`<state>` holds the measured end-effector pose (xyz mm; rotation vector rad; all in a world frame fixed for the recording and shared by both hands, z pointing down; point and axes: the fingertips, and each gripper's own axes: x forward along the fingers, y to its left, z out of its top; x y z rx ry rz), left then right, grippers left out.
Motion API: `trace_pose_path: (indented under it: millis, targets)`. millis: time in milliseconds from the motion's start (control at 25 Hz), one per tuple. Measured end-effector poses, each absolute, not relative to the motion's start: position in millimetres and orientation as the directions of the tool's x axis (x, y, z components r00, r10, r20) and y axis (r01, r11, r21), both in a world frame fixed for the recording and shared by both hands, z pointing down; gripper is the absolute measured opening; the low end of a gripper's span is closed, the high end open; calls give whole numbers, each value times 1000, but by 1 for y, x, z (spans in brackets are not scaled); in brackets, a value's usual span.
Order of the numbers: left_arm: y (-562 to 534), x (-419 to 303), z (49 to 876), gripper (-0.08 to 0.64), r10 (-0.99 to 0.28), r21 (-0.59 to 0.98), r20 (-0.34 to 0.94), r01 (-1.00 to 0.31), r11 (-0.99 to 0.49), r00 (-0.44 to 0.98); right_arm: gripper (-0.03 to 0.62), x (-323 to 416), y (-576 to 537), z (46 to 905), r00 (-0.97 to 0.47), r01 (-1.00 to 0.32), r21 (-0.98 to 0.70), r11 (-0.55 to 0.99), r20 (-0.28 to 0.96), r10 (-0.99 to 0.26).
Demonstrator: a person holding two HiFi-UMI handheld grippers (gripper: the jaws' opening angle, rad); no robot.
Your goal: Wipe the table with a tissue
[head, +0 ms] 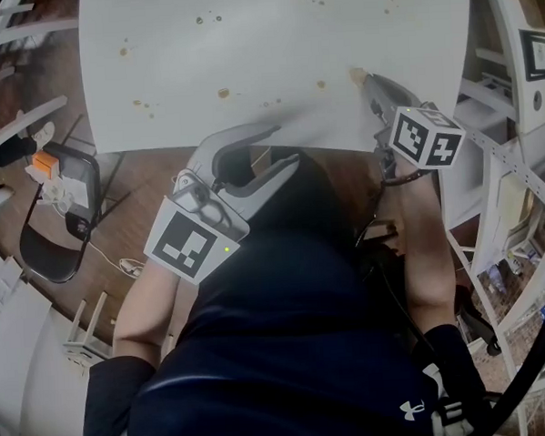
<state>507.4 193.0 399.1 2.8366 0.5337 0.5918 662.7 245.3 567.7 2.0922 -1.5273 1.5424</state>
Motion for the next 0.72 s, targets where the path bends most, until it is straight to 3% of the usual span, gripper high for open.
trace_pose_path:
  millis: [520, 720]
  targets:
    - [218, 518, 396, 160, 424, 245, 344, 355, -902, 838, 20, 655, 291, 571, -19, -775, -392, -495, 798, -603]
    - [222, 518, 393, 160, 419, 244, 339, 351, -904, 843, 20, 678, 307, 570, 46, -742, -372, -559, 802, -595]
